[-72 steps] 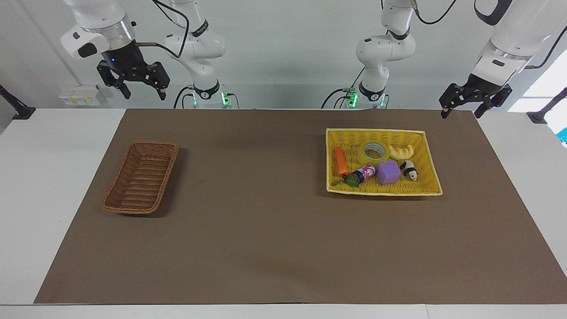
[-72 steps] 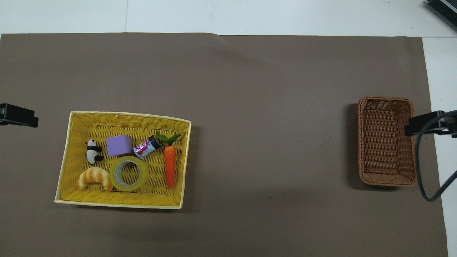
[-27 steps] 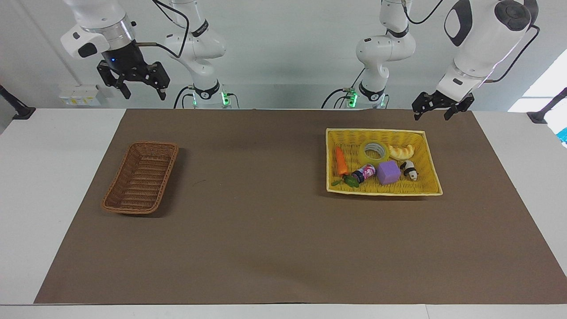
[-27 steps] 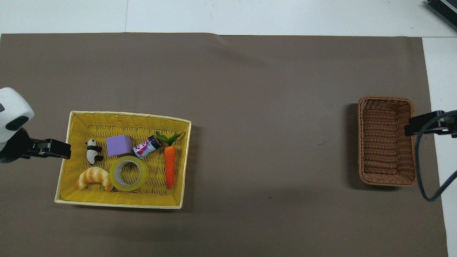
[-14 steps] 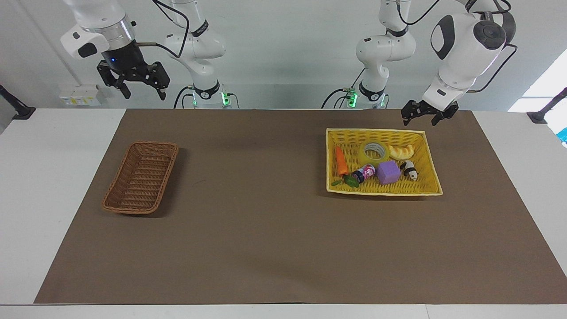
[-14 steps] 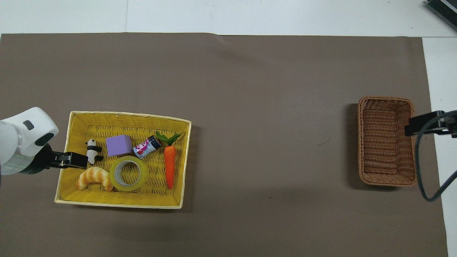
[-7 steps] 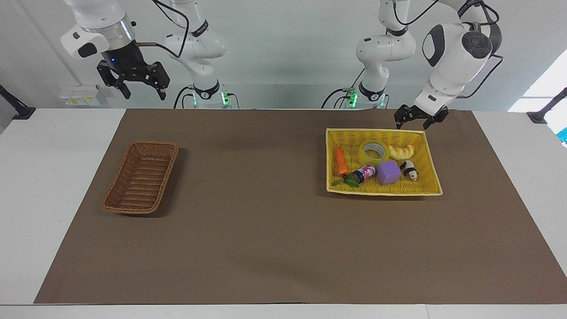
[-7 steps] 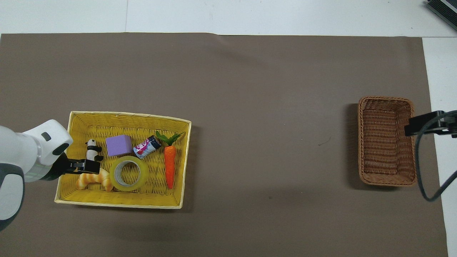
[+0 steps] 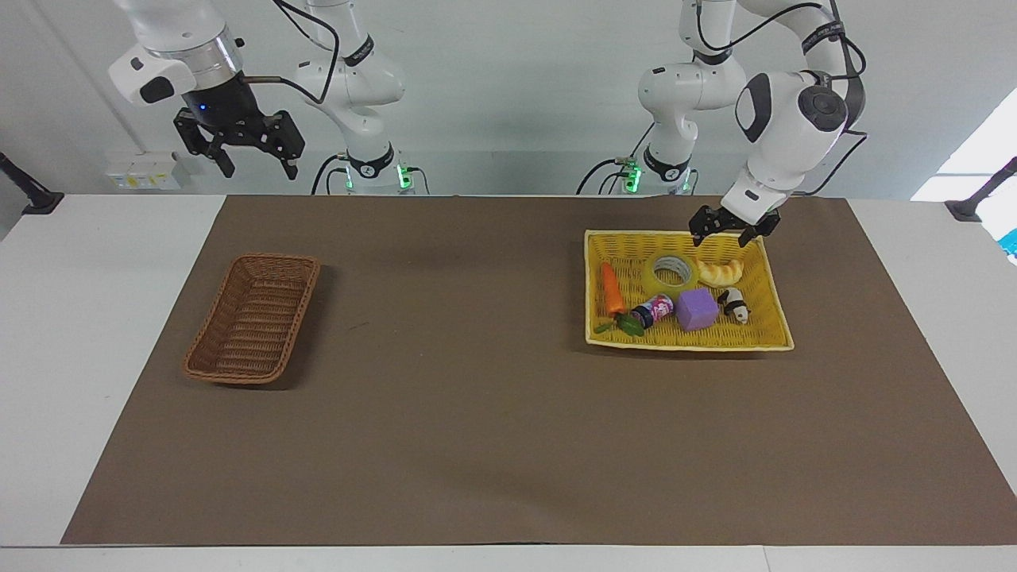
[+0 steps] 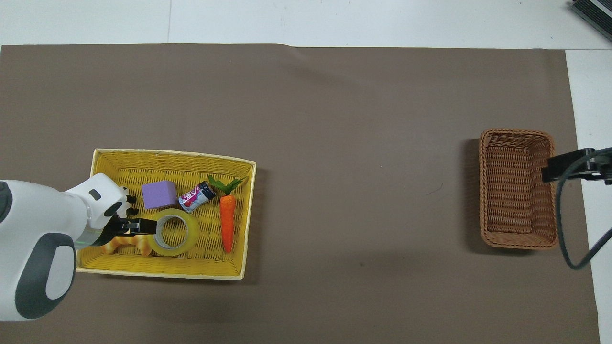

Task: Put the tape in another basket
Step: 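Move the left gripper into the yellow basket toward the tape roll, then grasp the yellow tape roll by its rim with the left gripper, then lift the tape with the left gripper while the right gripper approaches, then grasp the tape rim with the right gripper beside the left gripper, then carry the tape with the right gripper while the left gripper withdraws, then lower the tape into the brown wicker basket and open the right gripper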

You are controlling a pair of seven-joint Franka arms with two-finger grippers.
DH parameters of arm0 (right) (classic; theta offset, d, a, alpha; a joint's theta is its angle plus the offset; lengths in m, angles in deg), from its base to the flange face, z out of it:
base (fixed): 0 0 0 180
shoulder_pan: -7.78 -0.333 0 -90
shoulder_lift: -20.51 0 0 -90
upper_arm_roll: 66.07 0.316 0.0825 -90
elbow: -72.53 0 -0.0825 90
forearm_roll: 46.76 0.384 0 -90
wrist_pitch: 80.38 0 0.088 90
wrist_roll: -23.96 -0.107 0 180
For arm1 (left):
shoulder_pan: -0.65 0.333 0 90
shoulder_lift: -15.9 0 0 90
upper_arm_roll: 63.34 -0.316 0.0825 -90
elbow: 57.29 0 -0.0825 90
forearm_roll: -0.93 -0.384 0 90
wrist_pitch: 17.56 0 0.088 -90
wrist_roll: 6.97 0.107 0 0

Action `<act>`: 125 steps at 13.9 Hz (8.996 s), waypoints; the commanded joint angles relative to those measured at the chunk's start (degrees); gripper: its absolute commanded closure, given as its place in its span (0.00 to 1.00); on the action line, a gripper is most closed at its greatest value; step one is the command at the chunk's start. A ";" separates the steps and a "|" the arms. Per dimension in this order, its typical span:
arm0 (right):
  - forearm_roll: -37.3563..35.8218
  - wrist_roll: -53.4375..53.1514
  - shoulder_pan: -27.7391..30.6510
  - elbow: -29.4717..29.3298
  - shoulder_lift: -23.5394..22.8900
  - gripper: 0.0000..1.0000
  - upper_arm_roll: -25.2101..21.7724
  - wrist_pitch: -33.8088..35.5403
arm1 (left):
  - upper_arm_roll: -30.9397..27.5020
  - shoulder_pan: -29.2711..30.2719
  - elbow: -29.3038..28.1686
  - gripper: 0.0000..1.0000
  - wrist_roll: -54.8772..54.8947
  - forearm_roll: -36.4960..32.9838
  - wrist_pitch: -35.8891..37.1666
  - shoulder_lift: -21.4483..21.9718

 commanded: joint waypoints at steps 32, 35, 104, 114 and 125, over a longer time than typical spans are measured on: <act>1.18 -0.55 0.78 -0.15 0.36 0.00 0.34 0.33 | -1.32 -3.43 13.19 1.00 -7.35 0.32 14.15 -2.23; 1.18 -0.55 0.78 -0.15 0.36 0.00 0.34 0.33 | -1.32 -2.56 17.85 1.00 -7.35 -0.12 18.11 -2.50; 59.73 -2.57 -0.45 22.71 1.41 1.00 1.40 -11.01 | 0.70 -19.79 33.24 0.00 -37.15 27.15 13.53 -3.91; 24.35 9.70 9.21 22.18 -0.51 1.00 1.40 -14.61 | -1.14 -4.59 34.39 0.00 -14.69 6.32 27.42 -3.99; -2.14 44.67 10.28 24.81 -10.63 1.00 1.40 -30.24 | -2.46 2.54 52.58 0.00 2.48 -6.19 38.87 -13.92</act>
